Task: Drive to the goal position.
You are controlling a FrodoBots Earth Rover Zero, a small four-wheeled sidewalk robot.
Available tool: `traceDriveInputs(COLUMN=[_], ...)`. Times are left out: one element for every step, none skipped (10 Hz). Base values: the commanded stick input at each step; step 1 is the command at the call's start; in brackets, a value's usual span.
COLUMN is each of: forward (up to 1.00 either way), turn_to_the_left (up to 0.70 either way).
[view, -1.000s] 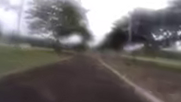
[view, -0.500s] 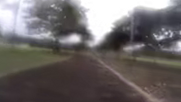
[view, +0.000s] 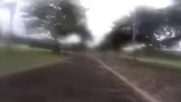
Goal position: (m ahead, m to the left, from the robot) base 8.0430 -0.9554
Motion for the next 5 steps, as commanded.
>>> traceDriveInputs(forward=[0.70,0.70,0.70,0.70,0.70], turn_to_the_left=[0.00,0.00,0.00,0.00,0.00])
